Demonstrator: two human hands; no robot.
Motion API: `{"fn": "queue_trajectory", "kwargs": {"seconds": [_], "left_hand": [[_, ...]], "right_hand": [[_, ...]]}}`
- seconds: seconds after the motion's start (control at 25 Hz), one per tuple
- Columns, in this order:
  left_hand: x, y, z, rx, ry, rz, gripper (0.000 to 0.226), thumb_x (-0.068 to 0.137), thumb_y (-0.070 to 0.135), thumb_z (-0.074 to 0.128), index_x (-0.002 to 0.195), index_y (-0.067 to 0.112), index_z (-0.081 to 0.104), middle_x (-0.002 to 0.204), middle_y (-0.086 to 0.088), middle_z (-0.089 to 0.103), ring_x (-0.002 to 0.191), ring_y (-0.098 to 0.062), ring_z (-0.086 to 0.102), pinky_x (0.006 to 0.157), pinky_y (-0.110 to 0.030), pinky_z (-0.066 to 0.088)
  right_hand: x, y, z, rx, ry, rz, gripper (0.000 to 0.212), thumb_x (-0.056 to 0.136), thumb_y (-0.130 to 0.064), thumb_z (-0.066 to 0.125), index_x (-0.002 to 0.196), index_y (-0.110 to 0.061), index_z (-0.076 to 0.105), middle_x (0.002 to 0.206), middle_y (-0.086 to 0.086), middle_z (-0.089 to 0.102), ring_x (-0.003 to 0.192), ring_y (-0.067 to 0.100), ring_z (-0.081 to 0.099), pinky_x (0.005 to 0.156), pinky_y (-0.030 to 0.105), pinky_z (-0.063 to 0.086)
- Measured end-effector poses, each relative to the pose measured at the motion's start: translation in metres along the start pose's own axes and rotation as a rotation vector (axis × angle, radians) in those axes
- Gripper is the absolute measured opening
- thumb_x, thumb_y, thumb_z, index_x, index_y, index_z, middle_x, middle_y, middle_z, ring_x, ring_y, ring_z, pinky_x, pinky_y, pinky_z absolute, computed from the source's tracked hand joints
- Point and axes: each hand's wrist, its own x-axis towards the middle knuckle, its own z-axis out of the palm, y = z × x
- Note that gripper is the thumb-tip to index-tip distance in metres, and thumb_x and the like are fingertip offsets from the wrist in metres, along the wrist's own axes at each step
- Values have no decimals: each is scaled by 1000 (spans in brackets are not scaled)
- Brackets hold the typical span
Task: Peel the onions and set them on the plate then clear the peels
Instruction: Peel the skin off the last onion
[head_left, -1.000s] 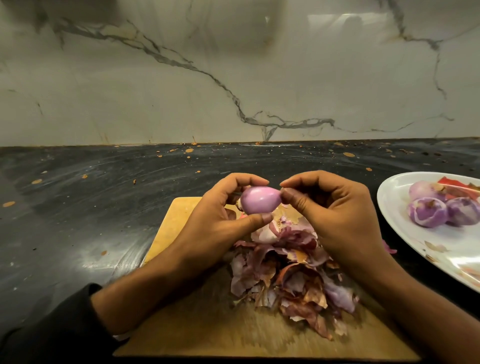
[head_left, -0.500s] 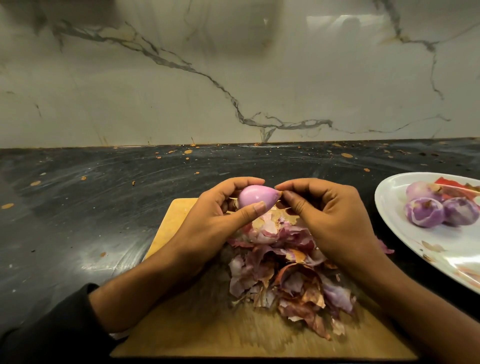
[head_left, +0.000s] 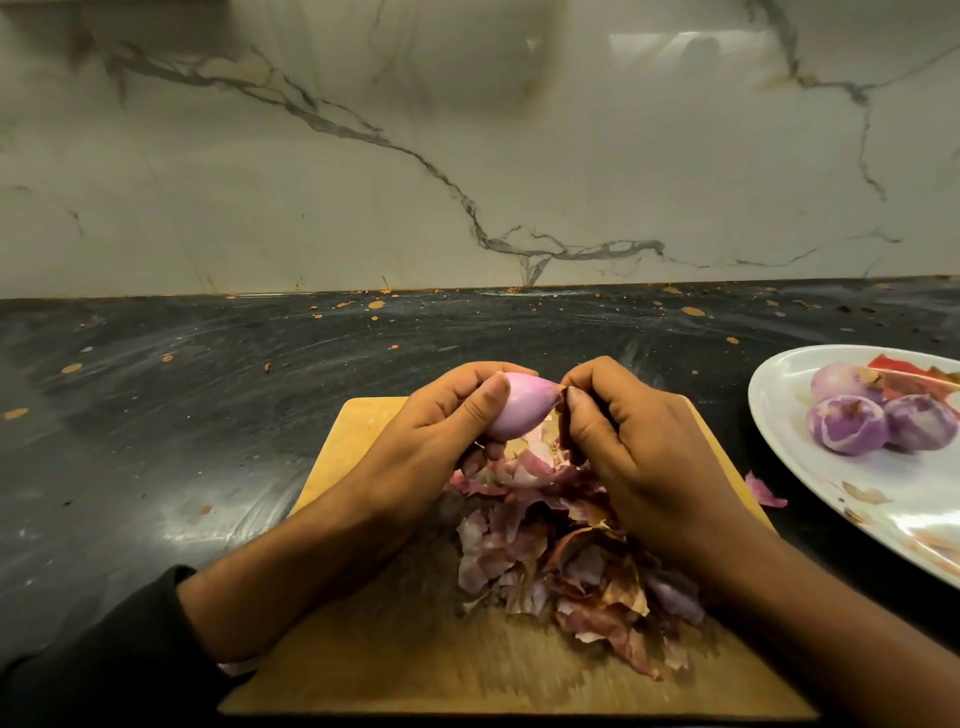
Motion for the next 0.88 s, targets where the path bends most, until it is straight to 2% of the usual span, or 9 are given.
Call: {"fn": "queue_trajectory", "kwargs": {"seconds": [0.16,0.24,0.36,0.44,0.56,0.68,0.76,0.88], "left_hand": [[2,-2,-2,-35,13,-20,38,92,39,47,116,17,66,110,-4,72,101,-21,69,88,-40,57],[1,-1,-1,-50,9,-27,38,91,39,46,115,17,66,107,-1,73,96,-19,69,85,-36,59],[1,1,-1,-50,5,-33,38,93,39,44,112,16,67,105,-4,73,92,-19,70,80,-31,61],[-1,2,0,-17,1,-32,39,95,40,41,109,17,69,99,-2,73,85,-16,69,73,-28,60],[-6,4,6,85,-24,-7,42,94,43,38,110,17,67,99,2,72,88,-14,69,78,-27,59],[-9,7,11,70,-73,3,39,91,43,51,112,13,63,94,2,70,82,-12,67,73,-25,56],[-7,5,9,71,-91,-12,39,89,44,60,113,14,62,93,0,68,82,-14,64,73,-25,55],[-5,-1,5,-18,-115,-67,37,93,41,60,117,13,56,94,-8,65,85,-21,61,78,-33,54]], "right_hand": [[1,0,0,46,1,3,17,102,-7,50,97,-15,64,73,-9,65,75,9,63,63,11,45],[1,0,0,45,1,-12,16,102,-6,51,99,-15,64,75,-10,65,75,6,63,63,9,44],[1,2,1,-49,-5,-63,12,104,-19,48,100,-18,60,76,-11,62,74,8,59,61,19,43],[1,2,3,-151,-29,-90,20,102,-29,41,97,-18,57,77,-9,58,72,11,53,63,29,42],[1,0,5,-221,-41,-103,29,97,-36,33,84,-18,51,71,-6,51,67,14,46,59,33,37],[2,-2,4,2,-33,-4,25,91,-31,42,75,-14,51,63,1,50,61,14,46,56,32,35],[5,-4,3,190,-91,89,24,89,-26,44,72,-10,52,63,4,50,59,12,44,54,29,35],[8,-6,1,409,-164,180,23,86,-22,43,69,-8,51,60,-2,48,57,6,42,53,19,35]]}}
